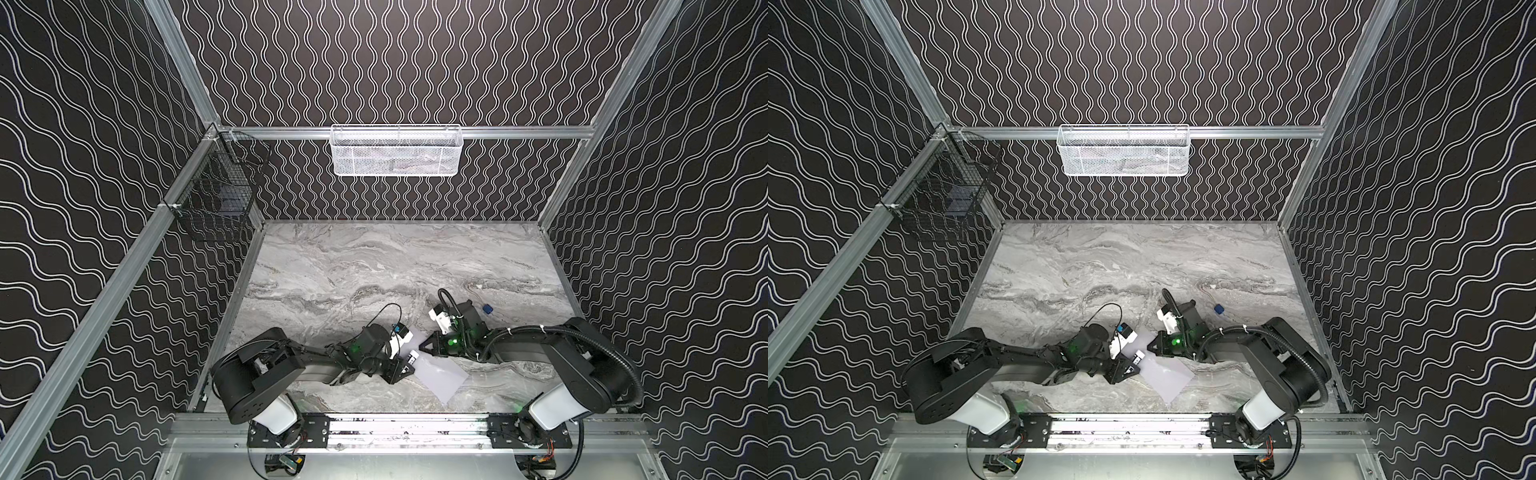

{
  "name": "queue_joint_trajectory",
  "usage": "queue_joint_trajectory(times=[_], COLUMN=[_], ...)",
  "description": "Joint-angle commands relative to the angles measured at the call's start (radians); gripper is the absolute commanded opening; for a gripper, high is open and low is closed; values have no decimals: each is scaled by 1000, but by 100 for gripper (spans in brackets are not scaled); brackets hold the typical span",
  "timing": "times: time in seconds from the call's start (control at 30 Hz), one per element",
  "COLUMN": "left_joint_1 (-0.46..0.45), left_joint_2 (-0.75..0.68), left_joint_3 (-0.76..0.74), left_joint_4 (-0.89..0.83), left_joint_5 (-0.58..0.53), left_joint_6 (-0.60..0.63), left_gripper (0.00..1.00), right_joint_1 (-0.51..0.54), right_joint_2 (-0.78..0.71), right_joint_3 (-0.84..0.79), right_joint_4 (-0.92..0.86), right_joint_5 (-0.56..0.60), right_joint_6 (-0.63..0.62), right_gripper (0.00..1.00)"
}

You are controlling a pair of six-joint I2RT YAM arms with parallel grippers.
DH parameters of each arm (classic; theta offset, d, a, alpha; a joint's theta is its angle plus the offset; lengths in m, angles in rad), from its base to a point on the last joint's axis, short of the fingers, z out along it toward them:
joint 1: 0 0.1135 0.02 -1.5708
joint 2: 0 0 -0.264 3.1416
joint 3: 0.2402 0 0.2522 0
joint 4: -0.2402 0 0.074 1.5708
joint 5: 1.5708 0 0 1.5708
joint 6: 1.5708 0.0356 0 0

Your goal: Place the letter into the envelope and seal it

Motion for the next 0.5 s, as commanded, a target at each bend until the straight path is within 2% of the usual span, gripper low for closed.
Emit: queue_joint_trajectory(times=[0.0,0.17,0.47], left_joint_1=[6,7,8], left_joint_2=[9,0,-13], left_joint_3=[-7,-8,-26], left_joint_4=[-128,-133,-126], left_joint_5=[-37,-40,-43], left_joint_6=[14,13,8], left_gripper=[0,0,0], right_joint_1=[1,1,-4], right_joint_2=[-26,-70,85], right_joint_3=[10,89,163], right_joint_4=[-100,-136,-104], right_joint_5=[43,29,37], right_joint_6=[-14,-13,-45], right_gripper=[1,2,2])
